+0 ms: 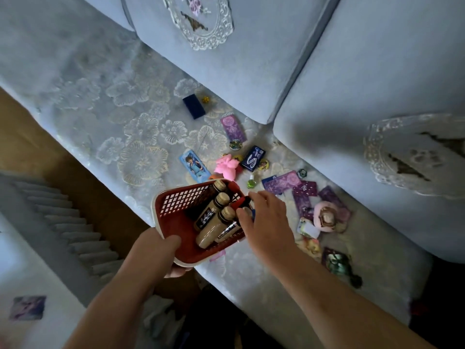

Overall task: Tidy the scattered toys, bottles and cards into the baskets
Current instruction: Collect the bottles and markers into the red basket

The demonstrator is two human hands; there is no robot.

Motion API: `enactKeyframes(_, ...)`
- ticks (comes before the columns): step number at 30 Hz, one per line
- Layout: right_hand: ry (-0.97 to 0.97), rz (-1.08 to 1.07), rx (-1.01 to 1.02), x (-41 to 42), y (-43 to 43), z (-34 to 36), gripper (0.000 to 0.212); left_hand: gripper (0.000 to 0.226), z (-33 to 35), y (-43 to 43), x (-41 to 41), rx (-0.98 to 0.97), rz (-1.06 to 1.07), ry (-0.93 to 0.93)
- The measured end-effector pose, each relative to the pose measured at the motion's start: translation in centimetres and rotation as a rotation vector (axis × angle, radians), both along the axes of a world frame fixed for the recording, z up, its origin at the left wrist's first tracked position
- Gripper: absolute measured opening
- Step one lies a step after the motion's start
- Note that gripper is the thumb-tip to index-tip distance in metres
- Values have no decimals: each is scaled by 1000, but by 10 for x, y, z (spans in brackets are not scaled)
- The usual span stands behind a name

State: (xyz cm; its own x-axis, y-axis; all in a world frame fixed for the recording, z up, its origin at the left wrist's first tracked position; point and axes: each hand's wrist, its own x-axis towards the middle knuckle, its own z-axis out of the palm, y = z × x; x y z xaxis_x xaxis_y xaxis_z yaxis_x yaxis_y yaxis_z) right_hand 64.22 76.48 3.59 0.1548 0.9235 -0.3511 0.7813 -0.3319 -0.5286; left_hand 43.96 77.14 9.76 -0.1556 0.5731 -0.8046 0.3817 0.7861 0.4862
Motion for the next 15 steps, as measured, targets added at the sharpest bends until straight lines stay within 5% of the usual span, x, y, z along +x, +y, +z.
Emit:
enactKeyframes(6,111,7,-138,40,-69,18,62,16,21,-78,29,33,89,-15)
enactKeyframes(15,134,83,-172,56,-140,40,50,20,46,-200,50,24,231,-68)
